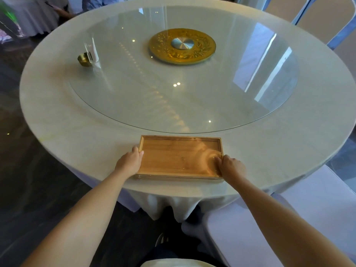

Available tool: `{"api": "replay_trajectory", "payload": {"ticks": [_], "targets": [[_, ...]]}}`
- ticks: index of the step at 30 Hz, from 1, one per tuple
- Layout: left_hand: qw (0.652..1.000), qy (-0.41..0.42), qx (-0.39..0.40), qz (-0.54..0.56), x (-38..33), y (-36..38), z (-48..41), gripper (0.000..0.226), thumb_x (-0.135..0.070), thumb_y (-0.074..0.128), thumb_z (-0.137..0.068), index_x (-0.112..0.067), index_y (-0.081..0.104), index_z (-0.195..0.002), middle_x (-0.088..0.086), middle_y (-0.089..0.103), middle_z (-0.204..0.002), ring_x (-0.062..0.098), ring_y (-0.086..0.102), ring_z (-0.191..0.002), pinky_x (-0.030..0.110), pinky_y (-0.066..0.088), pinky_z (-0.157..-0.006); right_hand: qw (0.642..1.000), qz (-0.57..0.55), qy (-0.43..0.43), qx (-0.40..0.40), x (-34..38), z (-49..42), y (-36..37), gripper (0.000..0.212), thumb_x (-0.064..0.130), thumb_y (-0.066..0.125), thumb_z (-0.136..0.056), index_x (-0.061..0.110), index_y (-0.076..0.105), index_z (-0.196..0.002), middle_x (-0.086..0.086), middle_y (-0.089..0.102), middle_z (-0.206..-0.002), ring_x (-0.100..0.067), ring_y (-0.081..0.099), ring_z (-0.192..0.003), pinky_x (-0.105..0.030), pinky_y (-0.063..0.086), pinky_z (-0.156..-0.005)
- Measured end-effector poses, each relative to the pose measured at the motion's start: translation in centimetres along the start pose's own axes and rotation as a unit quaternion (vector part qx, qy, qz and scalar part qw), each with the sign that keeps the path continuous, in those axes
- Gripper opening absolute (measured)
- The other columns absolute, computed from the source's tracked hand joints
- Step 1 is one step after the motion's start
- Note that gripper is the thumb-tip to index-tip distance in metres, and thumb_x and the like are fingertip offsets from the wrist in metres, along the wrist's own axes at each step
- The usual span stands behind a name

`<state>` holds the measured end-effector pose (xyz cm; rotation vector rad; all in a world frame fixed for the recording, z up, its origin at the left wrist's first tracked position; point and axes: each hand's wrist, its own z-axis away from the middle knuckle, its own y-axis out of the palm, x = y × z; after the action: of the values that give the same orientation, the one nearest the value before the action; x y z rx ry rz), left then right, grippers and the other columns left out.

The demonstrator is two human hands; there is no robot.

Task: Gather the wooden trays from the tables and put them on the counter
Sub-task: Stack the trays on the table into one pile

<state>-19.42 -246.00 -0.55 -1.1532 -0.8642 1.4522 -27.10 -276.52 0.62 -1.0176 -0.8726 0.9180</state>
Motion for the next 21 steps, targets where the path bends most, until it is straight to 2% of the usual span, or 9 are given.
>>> {"api": "replay_trajectory", "payload": {"ticks": [3, 6, 8, 9, 11, 13, 16, 18, 21], "targets": [[1.000, -0.018, 0.013, 0.019, 0.3, 0.2, 0.2, 0.041, -0.034, 0.018, -0.099, -0.002, 0.043, -0.107, 0.004, 0.049, -0.060, 0.019, 0.046, -0.052, 0.028, 0.030, -0.044, 1.000, -0.010, 0.004, 0.009, -0.2, 0.0, 0.0, 0.053, 0.046, 0.022, -0.096, 0.005, 0.052, -0.106, -0.017, 0.066, -0.102, -0.033, 0.062, -0.094, -0.032, 0.037, -0.064], [0.994, -0.062, 0.042, 0.084, 0.4, 0.2, 0.2, 0.046, -0.040, 0.020, -0.098, -0.002, 0.043, -0.110, 0.007, 0.051, -0.065, 0.019, 0.047, -0.055, 0.030, 0.035, -0.047, 0.997, -0.064, 0.017, 0.027, -0.5, 0.0, 0.1, 0.052, 0.048, 0.021, -0.096, 0.005, 0.049, -0.106, -0.018, 0.065, -0.102, -0.035, 0.061, -0.093, -0.035, 0.041, -0.068], [0.979, -0.093, 0.075, 0.163, 0.1, 0.1, 0.0, 0.055, -0.046, 0.022, -0.096, -0.002, 0.040, -0.125, 0.020, 0.061, -0.104, 0.031, 0.058, -0.086, 0.040, 0.047, -0.075, 0.986, -0.150, 0.029, 0.063, -0.7, -0.1, 0.1, 0.052, 0.047, 0.024, -0.096, 0.004, 0.049, -0.108, -0.018, 0.062, -0.102, -0.034, 0.059, -0.096, -0.038, 0.044, -0.077], [0.970, -0.109, 0.092, 0.195, 0.0, 0.1, -0.1, 0.061, -0.049, 0.024, -0.095, -0.003, 0.035, -0.134, 0.022, 0.053, -0.128, 0.035, 0.054, -0.110, 0.043, 0.043, -0.092, 0.978, -0.189, 0.030, 0.079, -0.8, -0.2, 0.2, 0.050, 0.046, 0.025, -0.096, 0.004, 0.051, -0.104, -0.018, 0.060, -0.100, -0.033, 0.057, -0.095, -0.039, 0.043, -0.082], [0.955, -0.124, 0.112, 0.244, -0.4, 0.2, -0.2, 0.067, -0.052, 0.030, -0.093, -0.004, 0.033, -0.141, 0.018, 0.041, -0.144, 0.033, 0.040, -0.131, 0.041, 0.033, -0.106, 0.968, -0.232, 0.023, 0.098, -0.9, -0.4, 0.3, 0.044, 0.045, 0.027, -0.095, 0.009, 0.050, -0.084, -0.016, 0.054, -0.091, -0.028, 0.051, -0.089, -0.039, 0.041, -0.084], [0.940, -0.132, 0.112, 0.295, -0.6, 0.5, -0.3, 0.064, -0.051, 0.036, -0.092, -0.004, 0.044, -0.135, 0.017, 0.048, -0.139, 0.032, 0.044, -0.128, 0.039, 0.035, -0.105, 0.963, -0.243, 0.029, 0.109, -0.9, -0.2, 0.5, 0.048, 0.045, 0.026, -0.096, 0.008, 0.051, -0.080, -0.014, 0.050, -0.089, -0.029, 0.047, -0.089, -0.039, 0.039, -0.086], [0.913, -0.160, 0.089, 0.365, -0.9, 0.8, -0.1, 0.059, -0.048, 0.043, -0.091, -0.002, 0.054, -0.127, 0.018, 0.056, -0.131, 0.034, 0.051, -0.121, 0.038, 0.039, -0.101, 0.953, -0.276, 0.065, 0.107, -1.0, -0.2, 1.1, 0.055, 0.049, 0.028, -0.094, 0.004, 0.060, -0.096, -0.019, 0.053, -0.104, -0.034, 0.048, -0.104, -0.045, 0.038, -0.099], [0.905, -0.174, 0.070, 0.382, -1.1, 1.1, 0.0, 0.058, -0.047, 0.044, -0.091, -0.001, 0.055, -0.125, 0.018, 0.056, -0.130, 0.034, 0.052, -0.120, 0.038, 0.040, -0.100, 0.939, -0.315, 0.083, 0.110, -0.9, -0.1, 1.2, 0.050, 0.052, 0.030, -0.092, 0.011, 0.058, -0.087, -0.019, 0.052, -0.108, -0.033, 0.048, -0.104, -0.047, 0.037, -0.101], [0.891, -0.194, 0.060, 0.406, -1.4, 1.3, 0.2, 0.058, -0.046, 0.045, -0.091, -0.001, 0.053, -0.127, 0.016, 0.056, -0.131, 0.034, 0.051, -0.120, 0.036, 0.040, -0.095, 0.914, -0.376, 0.088, 0.123, -0.7, 0.1, 1.0, 0.041, 0.056, 0.031, -0.090, 0.024, 0.045, -0.068, -0.011, 0.044, -0.101, -0.022, 0.039, -0.095, -0.038, 0.036, -0.089]]}}
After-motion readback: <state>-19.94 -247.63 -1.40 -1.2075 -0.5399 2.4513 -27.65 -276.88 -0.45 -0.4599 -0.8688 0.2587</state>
